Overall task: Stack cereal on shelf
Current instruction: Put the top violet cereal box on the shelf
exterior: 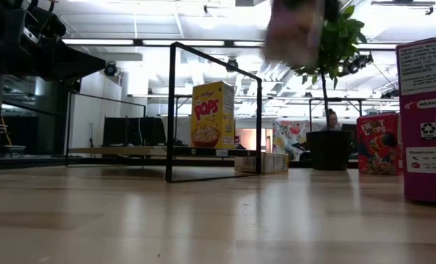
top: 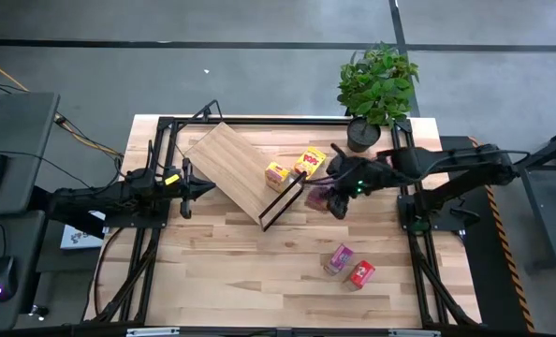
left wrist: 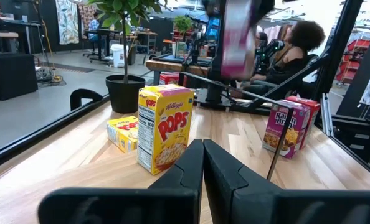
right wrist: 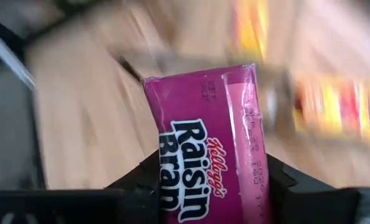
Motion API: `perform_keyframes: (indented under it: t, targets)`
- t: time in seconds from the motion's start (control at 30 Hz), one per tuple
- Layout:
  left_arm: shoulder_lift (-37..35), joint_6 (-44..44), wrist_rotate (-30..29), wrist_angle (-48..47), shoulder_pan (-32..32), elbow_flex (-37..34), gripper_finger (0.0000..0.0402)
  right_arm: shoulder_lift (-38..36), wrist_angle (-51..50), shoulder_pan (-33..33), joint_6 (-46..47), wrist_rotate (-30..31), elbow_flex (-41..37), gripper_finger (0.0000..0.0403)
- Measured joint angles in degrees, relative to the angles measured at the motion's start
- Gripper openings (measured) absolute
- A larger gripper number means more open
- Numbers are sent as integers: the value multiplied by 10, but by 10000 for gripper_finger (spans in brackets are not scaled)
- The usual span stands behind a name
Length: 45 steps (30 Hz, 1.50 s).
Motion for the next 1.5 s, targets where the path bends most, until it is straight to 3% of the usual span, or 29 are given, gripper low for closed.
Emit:
perform_keyframes:
  t: [0.2,0.3,0.53,0.8,1.1,1.5]
  targets:
    - [0,0,0,0,0,0,3,60,198,-17,-150,37,41,138]
    - [0,0,0,0,0,0,3,125,237,-44,-202,39,83,138]
    - [0,0,0,0,0,0,3,312,166,-100,-248,82,269,138]
    - [0,0,0,0,0,0,3,464,56,-140,-213,95,426,138]
    - [0,0,0,0,0,0,3,514,52,-159,-139,46,442,138]
    - [0,0,0,0,0,0,3,521,40,-160,-125,19,440,138]
